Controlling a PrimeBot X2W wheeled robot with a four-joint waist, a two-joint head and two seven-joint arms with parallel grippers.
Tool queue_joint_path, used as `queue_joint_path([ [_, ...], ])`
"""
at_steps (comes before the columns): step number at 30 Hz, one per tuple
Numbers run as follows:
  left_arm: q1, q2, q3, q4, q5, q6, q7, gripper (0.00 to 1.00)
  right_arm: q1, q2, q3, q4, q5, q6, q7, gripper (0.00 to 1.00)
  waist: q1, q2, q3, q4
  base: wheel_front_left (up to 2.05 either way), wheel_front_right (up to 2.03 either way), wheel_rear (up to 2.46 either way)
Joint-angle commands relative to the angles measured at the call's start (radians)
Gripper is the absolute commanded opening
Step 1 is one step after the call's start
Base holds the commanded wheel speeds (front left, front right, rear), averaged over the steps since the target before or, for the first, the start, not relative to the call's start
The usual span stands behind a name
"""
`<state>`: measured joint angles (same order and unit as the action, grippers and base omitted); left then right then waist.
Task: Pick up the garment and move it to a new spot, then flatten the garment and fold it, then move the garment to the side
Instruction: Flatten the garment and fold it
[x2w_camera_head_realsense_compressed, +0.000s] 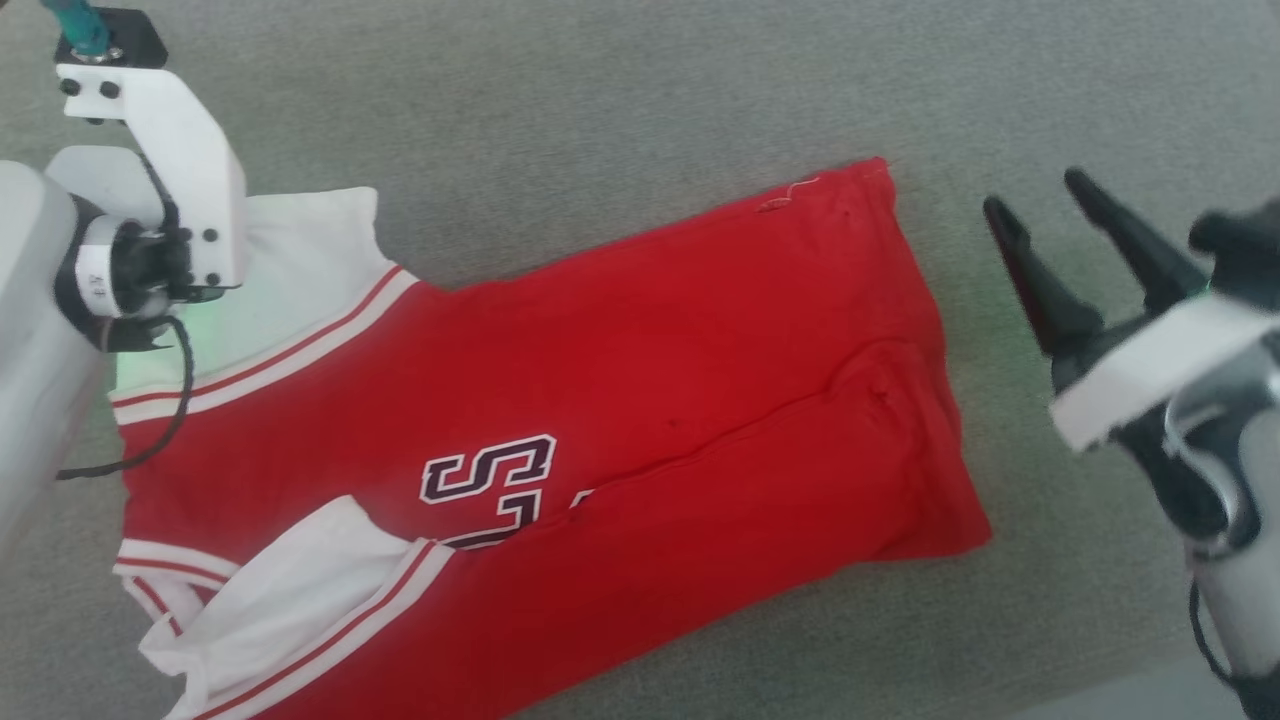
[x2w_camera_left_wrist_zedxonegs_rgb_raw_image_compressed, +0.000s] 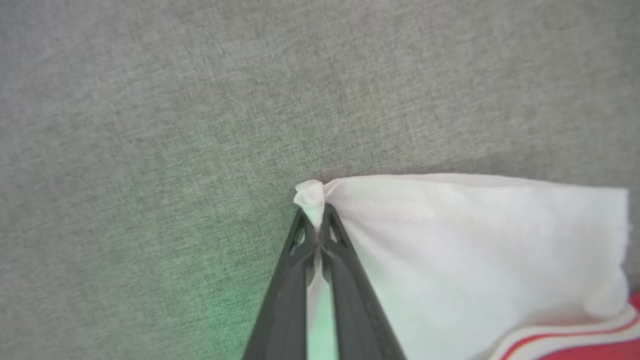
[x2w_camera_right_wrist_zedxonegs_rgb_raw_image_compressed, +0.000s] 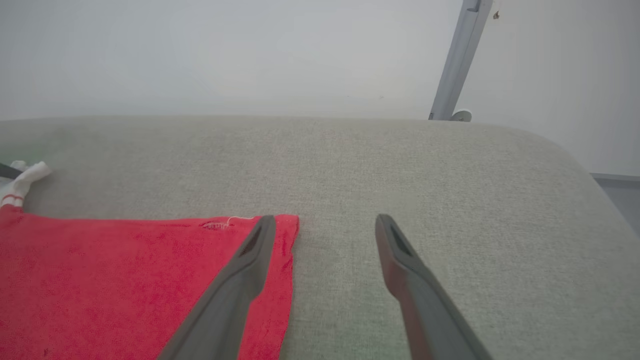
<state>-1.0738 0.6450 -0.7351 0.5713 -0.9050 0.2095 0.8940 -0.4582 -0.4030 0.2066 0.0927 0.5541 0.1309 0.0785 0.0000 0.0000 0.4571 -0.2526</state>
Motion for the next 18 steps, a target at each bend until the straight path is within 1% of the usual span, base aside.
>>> queue_joint_path([
  [1, 0.049, -0.020, -0.030, 0.021, 0.007, -0.003, 0.014, 0.00, -0.023, 0.006, 0.004, 0.004, 0.017, 0.000, 0.012, 1.00, 0.0000, 0.0000, -0.001, 0.009, 0.00, 0.00, 0.00],
  [2, 0.044, -0.027, -0.031, 0.020, 0.008, -0.004, 0.012, 0.00, -0.046, 0.011, 0.015, 0.016, 0.036, 0.000, 0.039, 1.00, 0.0000, 0.0000, -0.002, 0.015, 0.00, 0.00, 0.00],
  [4, 0.036, -0.040, -0.036, 0.016, 0.014, -0.008, 0.001, 0.00, -0.099, -0.003, 0.050, 0.043, 0.048, 0.000, 0.097, 1.00, 0.0000, 0.0000, -0.003, 0.028, 0.00, 0.00, 0.00],
  [9, 0.011, -0.078, -0.044, 0.010, 0.016, -0.019, -0.021, 0.00, -0.233, -0.027, 0.154, 0.173, 0.067, 0.000, 0.268, 1.00, 0.0000, 0.0000, -0.003, 0.062, 0.00, 0.00, 0.00],
  [11, 0.003, -0.091, -0.049, 0.013, 0.018, -0.024, -0.025, 0.00, -0.275, -0.015, 0.187, 0.235, 0.098, 0.000, 0.337, 1.00, 0.0000, 0.0000, -0.003, 0.076, 0.00, 0.00, 0.00],
  [13, -0.005, -0.106, -0.051, 0.016, 0.018, -0.029, -0.035, 0.00, -0.319, -0.022, 0.226, 0.285, 0.101, 0.000, 0.390, 1.00, 0.0000, 0.0000, -0.002, 0.088, 0.00, 0.00, 0.00],
  [18, -0.019, -0.130, -0.056, 0.034, 0.022, -0.040, -0.054, 0.00, -0.387, -0.010, 0.315, 0.397, 0.163, 0.000, 0.509, 1.00, 0.0000, 0.0000, -0.004, 0.107, 0.00, 0.00, 0.00],
])
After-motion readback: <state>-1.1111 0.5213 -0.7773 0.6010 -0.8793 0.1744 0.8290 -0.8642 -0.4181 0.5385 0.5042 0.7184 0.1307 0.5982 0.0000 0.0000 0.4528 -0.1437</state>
